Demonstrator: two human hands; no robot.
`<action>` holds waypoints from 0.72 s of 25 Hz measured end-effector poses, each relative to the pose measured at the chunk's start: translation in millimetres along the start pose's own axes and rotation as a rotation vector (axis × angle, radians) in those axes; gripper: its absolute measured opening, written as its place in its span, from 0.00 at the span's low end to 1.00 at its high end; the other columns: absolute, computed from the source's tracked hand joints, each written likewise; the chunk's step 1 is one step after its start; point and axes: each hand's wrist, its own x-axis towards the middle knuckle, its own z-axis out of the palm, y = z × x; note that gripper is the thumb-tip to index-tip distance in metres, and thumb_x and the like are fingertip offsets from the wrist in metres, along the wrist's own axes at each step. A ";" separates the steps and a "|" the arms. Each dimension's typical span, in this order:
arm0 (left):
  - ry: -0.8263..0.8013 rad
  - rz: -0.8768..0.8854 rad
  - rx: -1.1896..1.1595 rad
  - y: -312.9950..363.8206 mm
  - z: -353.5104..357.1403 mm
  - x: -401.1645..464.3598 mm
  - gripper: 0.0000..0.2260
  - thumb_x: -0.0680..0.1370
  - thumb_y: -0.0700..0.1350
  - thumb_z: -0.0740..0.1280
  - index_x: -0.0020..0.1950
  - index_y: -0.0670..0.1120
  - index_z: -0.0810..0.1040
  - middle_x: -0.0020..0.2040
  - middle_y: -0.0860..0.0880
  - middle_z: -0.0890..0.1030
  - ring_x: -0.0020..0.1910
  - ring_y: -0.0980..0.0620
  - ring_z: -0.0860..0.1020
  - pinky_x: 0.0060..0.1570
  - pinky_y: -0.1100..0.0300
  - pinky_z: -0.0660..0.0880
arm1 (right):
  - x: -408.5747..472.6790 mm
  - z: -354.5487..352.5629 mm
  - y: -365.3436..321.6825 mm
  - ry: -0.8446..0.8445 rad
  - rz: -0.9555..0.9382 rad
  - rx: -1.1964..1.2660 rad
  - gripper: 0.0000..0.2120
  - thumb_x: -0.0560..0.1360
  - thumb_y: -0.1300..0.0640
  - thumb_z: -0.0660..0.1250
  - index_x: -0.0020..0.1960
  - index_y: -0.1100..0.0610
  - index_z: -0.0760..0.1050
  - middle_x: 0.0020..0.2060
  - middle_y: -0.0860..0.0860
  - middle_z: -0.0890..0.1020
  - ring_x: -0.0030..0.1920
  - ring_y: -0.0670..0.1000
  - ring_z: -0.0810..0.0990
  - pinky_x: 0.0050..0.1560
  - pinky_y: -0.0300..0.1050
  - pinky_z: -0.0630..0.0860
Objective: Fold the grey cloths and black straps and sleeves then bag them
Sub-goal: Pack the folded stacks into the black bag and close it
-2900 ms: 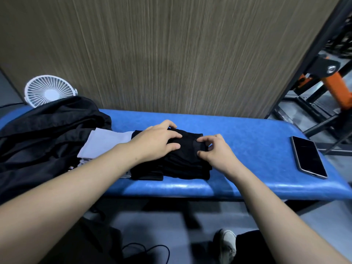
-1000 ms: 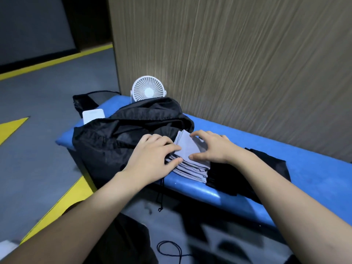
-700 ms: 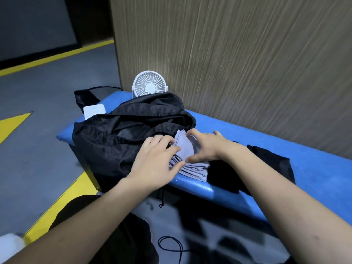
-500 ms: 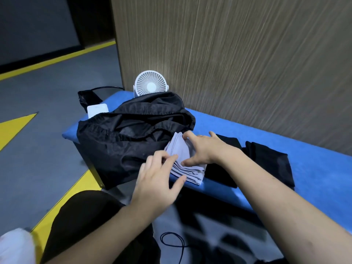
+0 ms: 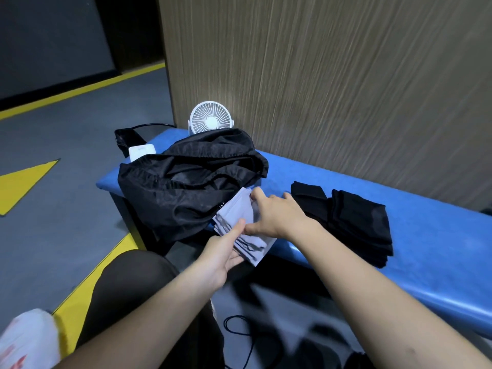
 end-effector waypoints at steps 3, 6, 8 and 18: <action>-0.018 0.040 -0.013 -0.5 2.1 -4.8 0.15 0.79 0.53 0.68 0.61 0.46 0.80 0.52 0.46 0.87 0.52 0.46 0.85 0.58 0.46 0.80 | -10.7 -3.8 -2.6 -0.007 -0.004 0.116 0.32 0.74 0.32 0.63 0.66 0.53 0.62 0.57 0.54 0.81 0.61 0.56 0.77 0.70 0.57 0.62; -0.043 0.106 -0.016 3.3 3.1 -18.2 0.14 0.80 0.51 0.68 0.64 0.50 0.78 0.53 0.48 0.86 0.53 0.47 0.85 0.58 0.45 0.80 | -27.3 -16.7 -3.8 -0.008 0.007 0.222 0.32 0.75 0.36 0.66 0.70 0.52 0.62 0.62 0.54 0.80 0.63 0.57 0.76 0.68 0.53 0.64; -0.070 0.166 -0.029 11.8 5.9 -34.5 0.12 0.81 0.48 0.68 0.64 0.50 0.78 0.53 0.48 0.86 0.53 0.48 0.85 0.58 0.45 0.80 | -40.4 -29.2 -1.5 -0.042 0.025 0.377 0.32 0.74 0.38 0.69 0.71 0.50 0.62 0.64 0.53 0.78 0.63 0.56 0.76 0.63 0.50 0.69; -0.208 0.454 0.211 114.1 -15.8 -64.9 0.14 0.79 0.44 0.68 0.65 0.48 0.77 0.57 0.50 0.85 0.52 0.53 0.84 0.44 0.59 0.81 | -37.1 -67.6 0.5 -0.040 -0.031 1.572 0.24 0.75 0.51 0.73 0.69 0.52 0.73 0.61 0.52 0.83 0.60 0.55 0.83 0.59 0.55 0.80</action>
